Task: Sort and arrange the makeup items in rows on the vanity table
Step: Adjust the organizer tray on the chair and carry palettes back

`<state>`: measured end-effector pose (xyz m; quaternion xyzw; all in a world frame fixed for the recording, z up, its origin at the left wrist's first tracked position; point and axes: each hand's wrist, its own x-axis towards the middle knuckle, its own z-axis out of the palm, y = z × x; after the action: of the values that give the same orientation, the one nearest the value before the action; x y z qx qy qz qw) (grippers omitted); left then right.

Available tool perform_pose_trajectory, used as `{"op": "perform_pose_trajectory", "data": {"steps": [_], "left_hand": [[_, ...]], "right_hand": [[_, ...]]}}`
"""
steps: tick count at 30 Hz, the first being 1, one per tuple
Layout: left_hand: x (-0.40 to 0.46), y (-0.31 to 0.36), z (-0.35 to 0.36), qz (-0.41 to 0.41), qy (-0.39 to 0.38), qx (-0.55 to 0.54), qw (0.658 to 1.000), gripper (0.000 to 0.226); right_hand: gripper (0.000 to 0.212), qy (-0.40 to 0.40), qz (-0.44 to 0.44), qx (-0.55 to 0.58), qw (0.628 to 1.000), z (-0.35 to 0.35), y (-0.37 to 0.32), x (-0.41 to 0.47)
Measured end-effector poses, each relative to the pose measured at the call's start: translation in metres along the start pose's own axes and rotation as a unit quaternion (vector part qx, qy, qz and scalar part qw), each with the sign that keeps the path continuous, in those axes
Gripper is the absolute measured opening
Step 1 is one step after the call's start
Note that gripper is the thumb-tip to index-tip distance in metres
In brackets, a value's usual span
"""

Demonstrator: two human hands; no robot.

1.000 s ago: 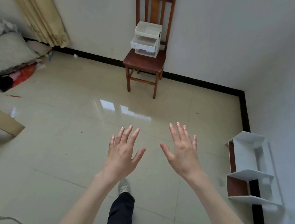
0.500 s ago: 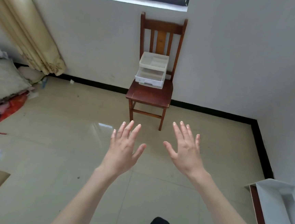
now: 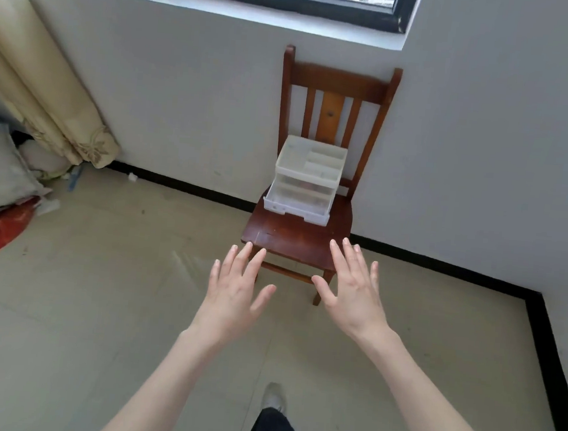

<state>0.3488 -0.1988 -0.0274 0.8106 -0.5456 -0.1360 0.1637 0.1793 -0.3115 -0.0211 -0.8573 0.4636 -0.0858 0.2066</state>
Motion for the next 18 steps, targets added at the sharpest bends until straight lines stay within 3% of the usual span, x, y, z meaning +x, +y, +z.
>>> {"op": "perform_pose_trajectory", "data": {"steps": [9, 18], "left_hand": [[0.146, -0.025, 0.015, -0.071, -0.035, -0.104, 0.991, 0.06], [0.272, -0.08, 0.089, -0.161, -0.108, -0.334, 0.922, 0.06]], "right_hand": [[0.066, -0.06, -0.037, -0.081, 0.994, 0.005, 0.01, 0.155], [0.061, -0.125, -0.054, -0.229, 0.964, 0.081, 0.043, 0.296]]}}
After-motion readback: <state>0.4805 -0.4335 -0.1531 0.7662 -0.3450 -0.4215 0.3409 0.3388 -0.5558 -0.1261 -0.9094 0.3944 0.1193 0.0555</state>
